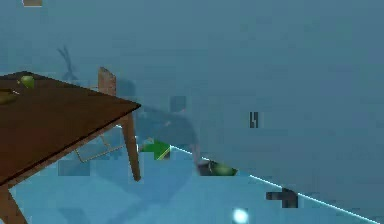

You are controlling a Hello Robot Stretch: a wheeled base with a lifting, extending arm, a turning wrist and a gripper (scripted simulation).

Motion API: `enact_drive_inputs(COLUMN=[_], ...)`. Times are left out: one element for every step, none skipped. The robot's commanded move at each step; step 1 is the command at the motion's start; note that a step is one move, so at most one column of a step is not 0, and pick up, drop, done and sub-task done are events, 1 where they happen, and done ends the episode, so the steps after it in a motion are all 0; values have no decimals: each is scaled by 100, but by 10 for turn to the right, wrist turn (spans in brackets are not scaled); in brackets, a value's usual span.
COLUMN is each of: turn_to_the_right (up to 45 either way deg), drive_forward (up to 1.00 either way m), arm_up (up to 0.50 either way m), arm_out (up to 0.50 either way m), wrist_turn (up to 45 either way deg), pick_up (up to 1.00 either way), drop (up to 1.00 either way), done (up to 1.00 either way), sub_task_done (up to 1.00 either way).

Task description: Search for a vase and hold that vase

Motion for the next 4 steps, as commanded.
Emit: enact_drive_inputs(turn_to_the_right=[-450,-60,0,450], drive_forward=[0,0,10,0], arm_up=[0,0,0,0], arm_out=[0,0,0,0], wrist_turn=[0,0,0,0], pick_up=[0,0,0,0], drop=[0,0,0,0], done=[0,0,0,0], sub_task_done=[0,0,0,0])
